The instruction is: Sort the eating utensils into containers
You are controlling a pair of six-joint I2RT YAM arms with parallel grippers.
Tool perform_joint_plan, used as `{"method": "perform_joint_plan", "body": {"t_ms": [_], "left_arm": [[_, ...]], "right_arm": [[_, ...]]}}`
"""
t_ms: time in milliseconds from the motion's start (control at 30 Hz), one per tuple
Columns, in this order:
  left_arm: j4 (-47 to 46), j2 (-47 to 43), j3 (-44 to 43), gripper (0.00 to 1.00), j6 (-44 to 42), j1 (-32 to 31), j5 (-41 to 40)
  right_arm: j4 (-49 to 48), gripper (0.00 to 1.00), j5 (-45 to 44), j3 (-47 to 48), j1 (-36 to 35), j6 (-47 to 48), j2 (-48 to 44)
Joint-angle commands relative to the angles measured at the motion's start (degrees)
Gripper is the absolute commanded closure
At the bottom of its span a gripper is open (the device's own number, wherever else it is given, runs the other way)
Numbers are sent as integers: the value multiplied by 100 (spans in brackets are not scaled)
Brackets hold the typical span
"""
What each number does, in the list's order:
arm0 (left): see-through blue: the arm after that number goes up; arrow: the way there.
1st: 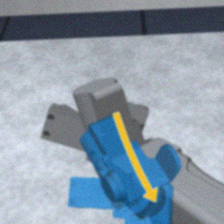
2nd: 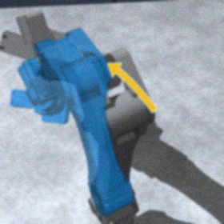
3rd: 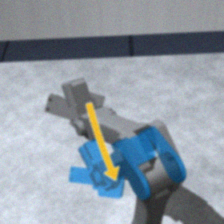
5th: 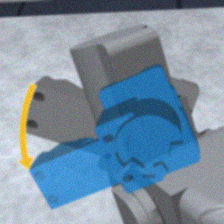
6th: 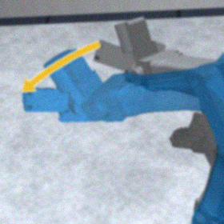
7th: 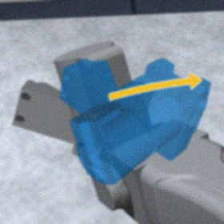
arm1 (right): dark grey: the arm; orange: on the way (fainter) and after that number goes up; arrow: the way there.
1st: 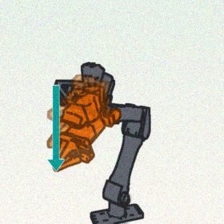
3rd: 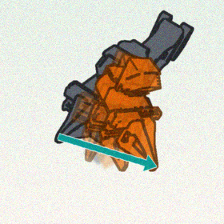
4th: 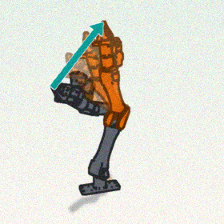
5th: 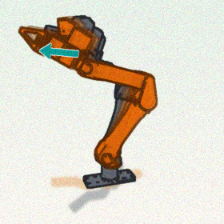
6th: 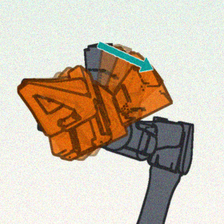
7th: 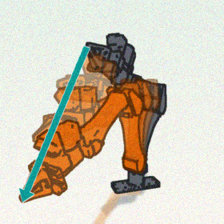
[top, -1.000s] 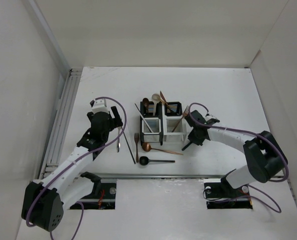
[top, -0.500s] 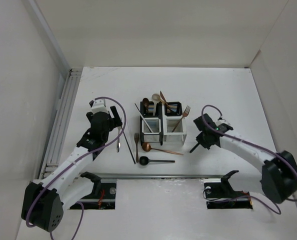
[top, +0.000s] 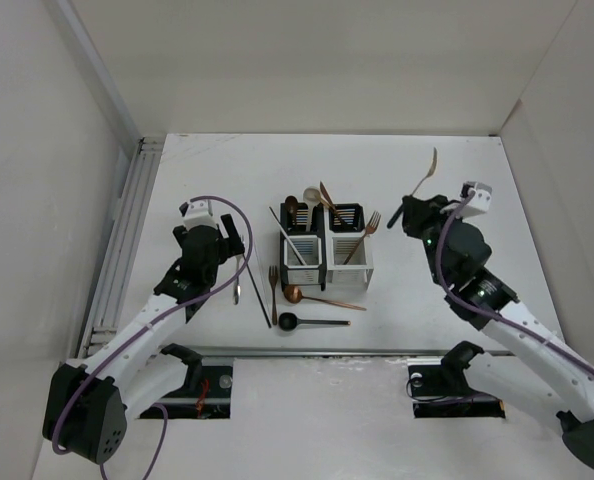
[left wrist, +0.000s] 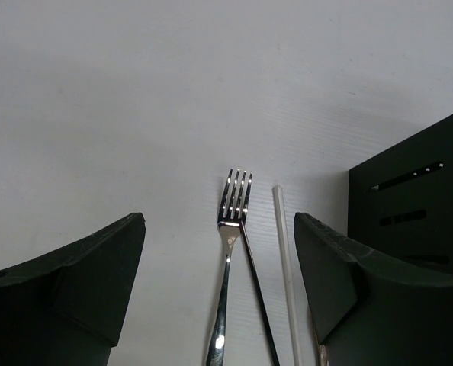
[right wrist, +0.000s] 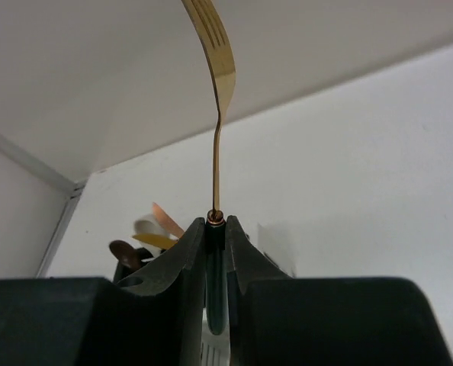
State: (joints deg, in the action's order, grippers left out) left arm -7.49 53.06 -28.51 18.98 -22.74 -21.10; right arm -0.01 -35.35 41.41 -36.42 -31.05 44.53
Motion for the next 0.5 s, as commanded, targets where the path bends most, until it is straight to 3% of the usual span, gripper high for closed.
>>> {"method": "perform_joint_plan", "body": {"t_ms": [0,167,467], "left_arm": [[-192,-76,-23,23,-35,85,-87],[-192,-24,-76,23,-35,86,-87],[-139,-24,-76,23,-35,86,-87]], "right_arm": [[-2560,100,1281,-141,-110,1855,510],[-3523,100,2346,-221,-163,2155,1381],[-3857,100,2894,-659,-427,2410,1971]]}}
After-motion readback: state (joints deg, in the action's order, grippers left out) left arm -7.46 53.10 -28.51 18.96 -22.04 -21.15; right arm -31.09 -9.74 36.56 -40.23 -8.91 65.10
